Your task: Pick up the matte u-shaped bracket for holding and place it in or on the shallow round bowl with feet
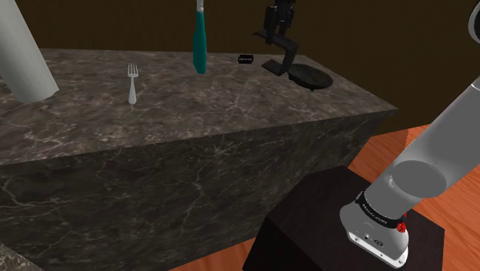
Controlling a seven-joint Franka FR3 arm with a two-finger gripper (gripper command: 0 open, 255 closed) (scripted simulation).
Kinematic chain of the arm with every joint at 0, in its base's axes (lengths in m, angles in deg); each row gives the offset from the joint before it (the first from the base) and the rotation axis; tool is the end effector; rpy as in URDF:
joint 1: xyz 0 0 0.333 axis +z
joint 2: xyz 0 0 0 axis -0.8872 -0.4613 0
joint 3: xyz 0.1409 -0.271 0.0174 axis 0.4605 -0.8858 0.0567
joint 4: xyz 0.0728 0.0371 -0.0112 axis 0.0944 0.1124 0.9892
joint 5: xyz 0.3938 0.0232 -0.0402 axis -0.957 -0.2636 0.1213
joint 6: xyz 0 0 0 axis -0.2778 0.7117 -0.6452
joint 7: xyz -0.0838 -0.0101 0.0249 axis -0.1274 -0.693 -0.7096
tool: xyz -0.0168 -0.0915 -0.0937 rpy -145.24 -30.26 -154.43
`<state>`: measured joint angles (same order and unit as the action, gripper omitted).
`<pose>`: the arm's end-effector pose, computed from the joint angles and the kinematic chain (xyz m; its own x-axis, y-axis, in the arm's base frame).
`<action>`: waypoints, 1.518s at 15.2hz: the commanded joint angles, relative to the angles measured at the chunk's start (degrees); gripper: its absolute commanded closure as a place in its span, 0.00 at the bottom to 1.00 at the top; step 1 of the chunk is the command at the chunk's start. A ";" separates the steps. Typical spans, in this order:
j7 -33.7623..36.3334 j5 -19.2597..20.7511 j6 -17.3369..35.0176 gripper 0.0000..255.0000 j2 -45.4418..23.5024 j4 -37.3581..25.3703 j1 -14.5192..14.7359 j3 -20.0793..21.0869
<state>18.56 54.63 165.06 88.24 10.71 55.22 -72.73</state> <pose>0.5463 0.0209 0.6070 0.9953 0.0968 -0.0007 0.0968 -0.9952 0.0111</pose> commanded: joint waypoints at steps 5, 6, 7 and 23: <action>0.05 0.32 -5.31 1.00 -1.88 -7.15 0.06 0.07; 0.09 0.39 -6.22 1.00 -2.28 -8.46 0.09 0.10; 0.13 0.46 -7.14 1.00 -2.70 -9.80 0.12 0.13; -15.71 0.09 -14.46 1.00 6.17 -8.44 -7.30 -8.28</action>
<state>4.29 54.66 150.66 93.72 1.65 48.49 -80.24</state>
